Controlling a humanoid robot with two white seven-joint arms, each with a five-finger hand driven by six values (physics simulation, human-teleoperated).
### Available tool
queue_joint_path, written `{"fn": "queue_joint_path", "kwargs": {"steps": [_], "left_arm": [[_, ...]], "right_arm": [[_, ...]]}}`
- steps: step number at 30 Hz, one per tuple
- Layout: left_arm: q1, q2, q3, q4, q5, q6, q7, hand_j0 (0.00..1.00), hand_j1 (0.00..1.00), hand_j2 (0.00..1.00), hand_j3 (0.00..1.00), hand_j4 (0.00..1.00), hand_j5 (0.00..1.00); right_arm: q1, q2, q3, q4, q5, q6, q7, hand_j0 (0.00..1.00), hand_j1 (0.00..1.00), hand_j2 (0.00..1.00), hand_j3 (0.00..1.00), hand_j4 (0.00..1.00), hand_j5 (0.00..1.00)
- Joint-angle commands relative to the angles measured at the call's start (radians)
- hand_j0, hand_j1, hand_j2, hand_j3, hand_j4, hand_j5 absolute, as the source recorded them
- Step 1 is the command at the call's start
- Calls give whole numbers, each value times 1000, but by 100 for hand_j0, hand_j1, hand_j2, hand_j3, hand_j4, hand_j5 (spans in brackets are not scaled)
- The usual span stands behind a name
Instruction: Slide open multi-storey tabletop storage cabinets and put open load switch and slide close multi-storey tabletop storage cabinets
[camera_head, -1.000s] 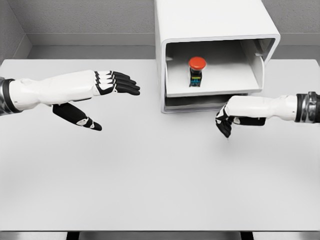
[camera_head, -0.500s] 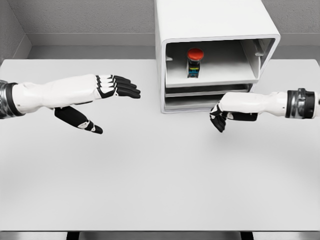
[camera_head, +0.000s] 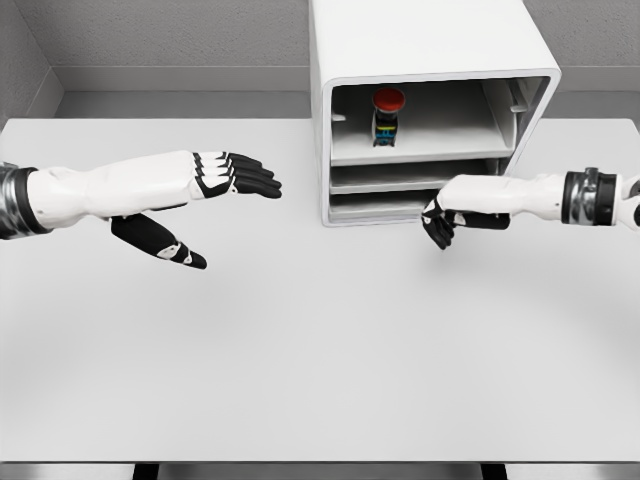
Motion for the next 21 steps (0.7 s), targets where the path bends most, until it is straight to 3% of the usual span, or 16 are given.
{"fn": "queue_joint_path", "kwargs": {"steps": [1, 3, 5, 12, 13, 14, 15, 16, 19, 21], "left_arm": [[0, 1, 0, 1, 8, 3, 0, 100, 100, 100, 100, 100, 100], [0, -1, 0, 1, 8, 3, 0, 100, 100, 100, 100, 100, 100], [0, -10, 0, 11, 8, 3, 0, 100, 100, 100, 100, 100, 100], [0, -13, 0, 14, -21, 3, 0, 100, 100, 100, 100, 100, 100], [0, -13, 0, 14, -21, 3, 0, 100, 100, 100, 100, 100, 100], [0, -12, 0, 14, -21, 3, 0, 100, 100, 100, 100, 100, 100], [0, -12, 2, 14, -21, 3, 0, 100, 100, 100, 100, 100, 100], [0, -13, 0, 14, -21, 3, 0, 100, 100, 100, 100, 100, 100], [2, -12, 0, 14, -21, 3, 0, 100, 100, 100, 100, 100, 100], [2, -12, 0, 14, -21, 3, 0, 100, 100, 100, 100, 100, 100]], "right_arm": [[0, -6, 0, -53, 0, 3, 0, 13, 13, 13, 13, 13, 13], [8, -46, 0, -140, 0, 3, 0, 14, 14, 14, 14, 14, 14], [11, -94, 0, -183, 6, 3, 0, 14, 14, 14, 14, 14, 14], [11, -155, -1, -198, 6, 3, 0, 16, 16, 16, 16, 16, 16], [11, -163, -4, -198, 6, 3, 0, 22, 22, 22, 22, 22, 22], [11, -167, -9, -198, 6, 3, 0, 46, 46, 46, 46, 46, 46], [11, -171, -15, -198, 6, 3, 0, 78, 78, 78, 78, 78, 78], [11, -193, -23, -198, 6, 3, 0, 100, 100, 100, 100, 100, 100], [14, -275, -29, -257, 6, 3, 0, 100, 100, 100, 100, 100, 100], [14, -286, -27, -275, 6, 3, 0, 100, 100, 100, 100, 100, 100]]}}
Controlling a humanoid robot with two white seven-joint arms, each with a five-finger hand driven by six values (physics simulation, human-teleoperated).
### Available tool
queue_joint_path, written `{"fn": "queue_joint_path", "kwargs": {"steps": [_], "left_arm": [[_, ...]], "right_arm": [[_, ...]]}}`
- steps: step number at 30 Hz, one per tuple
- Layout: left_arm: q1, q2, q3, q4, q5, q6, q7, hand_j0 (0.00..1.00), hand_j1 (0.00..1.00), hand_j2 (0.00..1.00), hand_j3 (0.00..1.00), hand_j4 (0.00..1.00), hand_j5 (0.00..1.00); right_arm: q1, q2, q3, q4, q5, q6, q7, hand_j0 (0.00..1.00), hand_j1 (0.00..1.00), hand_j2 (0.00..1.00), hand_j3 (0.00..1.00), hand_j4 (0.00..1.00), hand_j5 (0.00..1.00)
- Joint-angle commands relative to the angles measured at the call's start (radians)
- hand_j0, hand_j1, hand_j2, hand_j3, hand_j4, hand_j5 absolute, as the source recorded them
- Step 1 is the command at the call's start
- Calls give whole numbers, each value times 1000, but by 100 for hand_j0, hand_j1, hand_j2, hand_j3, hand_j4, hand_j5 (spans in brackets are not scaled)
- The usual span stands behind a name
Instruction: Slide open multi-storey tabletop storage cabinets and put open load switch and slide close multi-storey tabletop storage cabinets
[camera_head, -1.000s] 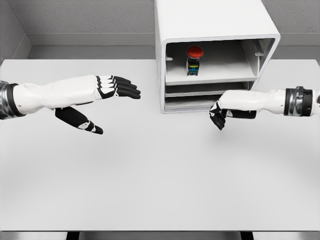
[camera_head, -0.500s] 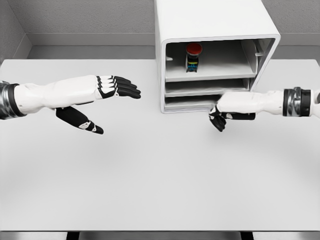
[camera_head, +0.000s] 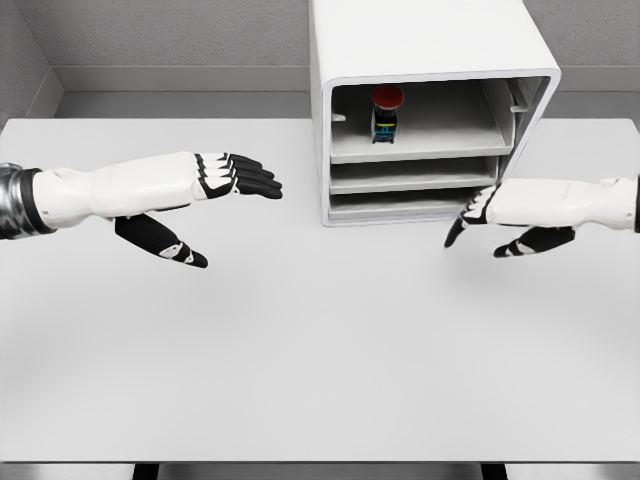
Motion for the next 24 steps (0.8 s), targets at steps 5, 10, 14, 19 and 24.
{"fn": "queue_joint_path", "kwargs": {"steps": [5, 10, 14, 19, 24], "left_arm": [[2, 13, 12, 2, 12, 3, 0, 100, 100, 100, 100, 100, 100], [48, 108, 15, 2, 8, 3, 0, 100, 100, 100, 100, 100, 100], [55, 144, 38, -2, 15, 3, 0, 100, 100, 100, 100, 100, 100], [69, 139, 37, -1, 12, 3, 0, 100, 100, 100, 100, 100, 100], [74, 137, 46, -1, 12, 3, 2, 100, 100, 100, 100, 100, 100]], "right_arm": [[3, -41, -1, -41, -5, 3, 0, 100, 100, 100, 100, 100, 100], [8, -46, -1, -33, -5, 3, 0, 100, 100, 100, 100, 100, 100], [11, -43, 8, -31, -5, 3, 0, 100, 100, 100, 100, 100, 100], [28, -44, 8, -31, -5, 3, 0, 100, 100, 100, 100, 100, 100], [29, -43, 8, -31, -5, 3, 0, 100, 100, 100, 100, 100, 100]]}}
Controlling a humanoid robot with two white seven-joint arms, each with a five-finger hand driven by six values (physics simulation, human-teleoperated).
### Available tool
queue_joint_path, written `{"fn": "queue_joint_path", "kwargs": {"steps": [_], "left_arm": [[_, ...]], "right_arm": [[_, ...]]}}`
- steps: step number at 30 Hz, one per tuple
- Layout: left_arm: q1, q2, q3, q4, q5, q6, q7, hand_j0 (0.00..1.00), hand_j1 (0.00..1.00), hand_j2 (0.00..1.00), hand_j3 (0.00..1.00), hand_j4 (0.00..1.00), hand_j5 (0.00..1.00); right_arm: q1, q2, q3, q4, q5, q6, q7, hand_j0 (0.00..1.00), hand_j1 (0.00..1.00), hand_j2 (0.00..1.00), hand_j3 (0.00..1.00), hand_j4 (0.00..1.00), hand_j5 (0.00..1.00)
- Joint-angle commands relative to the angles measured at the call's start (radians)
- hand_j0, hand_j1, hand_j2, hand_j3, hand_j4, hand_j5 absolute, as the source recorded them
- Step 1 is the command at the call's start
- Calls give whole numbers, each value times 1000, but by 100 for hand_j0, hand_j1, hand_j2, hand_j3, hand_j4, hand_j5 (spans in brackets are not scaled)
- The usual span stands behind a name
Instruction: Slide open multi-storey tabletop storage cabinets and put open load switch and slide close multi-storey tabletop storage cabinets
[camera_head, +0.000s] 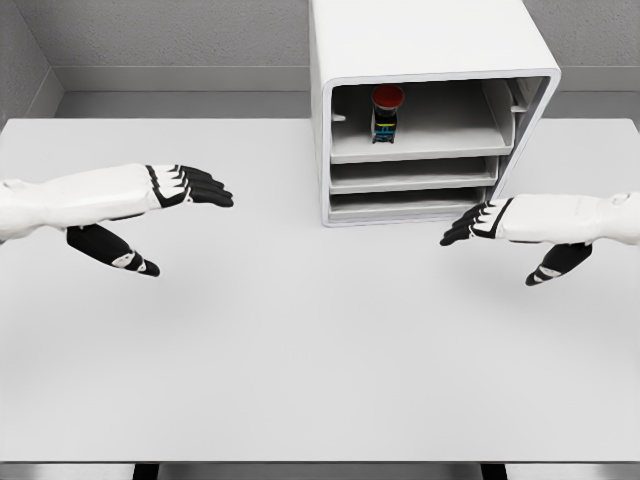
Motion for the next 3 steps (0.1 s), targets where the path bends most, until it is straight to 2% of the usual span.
{"fn": "queue_joint_path", "kwargs": {"steps": [1, 3], "left_arm": [[0, 1, 5, 0, 8, 3, 1, 100, 100, 100, 100, 100, 100], [0, 1, 5, 0, 8, 3, 1, 100, 100, 100, 100, 100, 100]], "right_arm": [[0, 1, -1, 0, -7, 3, 0, 100, 100, 100, 100, 100, 100], [2, 1, 1, 0, -7, 3, 0, 100, 100, 100, 100, 100, 100]]}}
